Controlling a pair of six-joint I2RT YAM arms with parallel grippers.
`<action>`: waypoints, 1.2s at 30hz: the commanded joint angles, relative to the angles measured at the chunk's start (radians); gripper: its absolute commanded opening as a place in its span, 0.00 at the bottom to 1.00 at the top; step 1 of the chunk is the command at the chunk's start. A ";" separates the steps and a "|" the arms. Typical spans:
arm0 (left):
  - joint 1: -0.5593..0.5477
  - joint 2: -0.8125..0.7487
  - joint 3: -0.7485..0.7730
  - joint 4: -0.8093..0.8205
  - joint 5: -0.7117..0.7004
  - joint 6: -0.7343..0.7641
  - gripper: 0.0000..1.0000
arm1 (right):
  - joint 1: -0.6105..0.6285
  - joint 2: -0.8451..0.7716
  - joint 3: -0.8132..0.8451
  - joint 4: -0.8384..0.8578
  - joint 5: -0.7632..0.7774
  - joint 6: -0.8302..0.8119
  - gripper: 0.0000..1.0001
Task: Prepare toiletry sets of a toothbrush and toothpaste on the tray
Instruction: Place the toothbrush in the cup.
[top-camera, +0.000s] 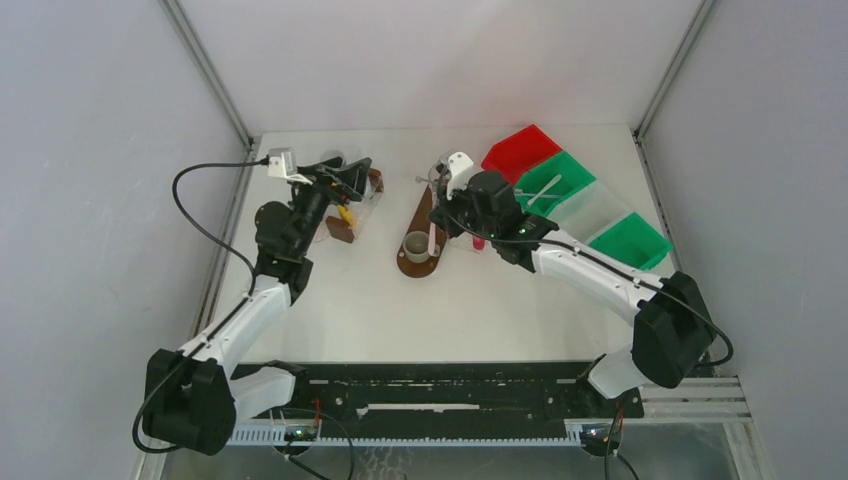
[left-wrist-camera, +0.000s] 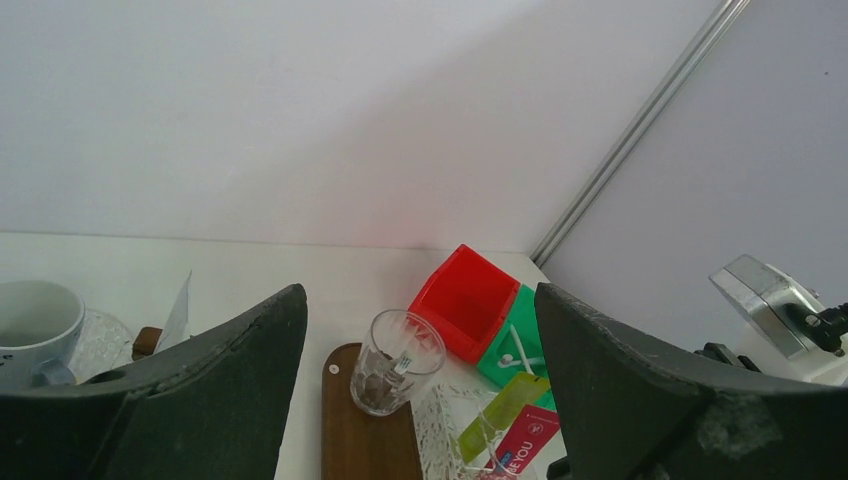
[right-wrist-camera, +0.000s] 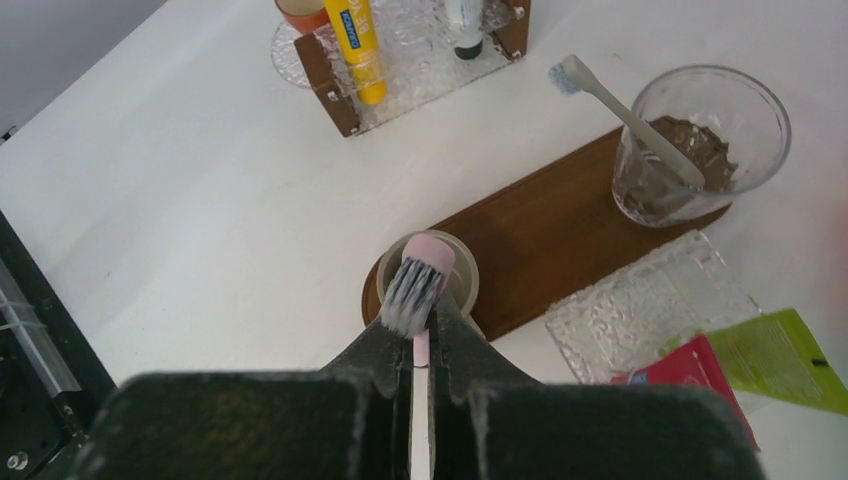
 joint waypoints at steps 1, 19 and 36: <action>0.014 0.002 0.028 0.033 -0.002 0.017 0.87 | 0.030 0.025 0.074 0.077 0.018 -0.047 0.00; 0.022 0.002 0.021 0.041 0.007 0.013 0.87 | 0.047 0.187 0.212 0.059 0.041 -0.092 0.00; 0.024 0.002 0.018 0.048 0.008 0.008 0.87 | 0.023 0.308 0.284 -0.046 0.020 -0.073 0.06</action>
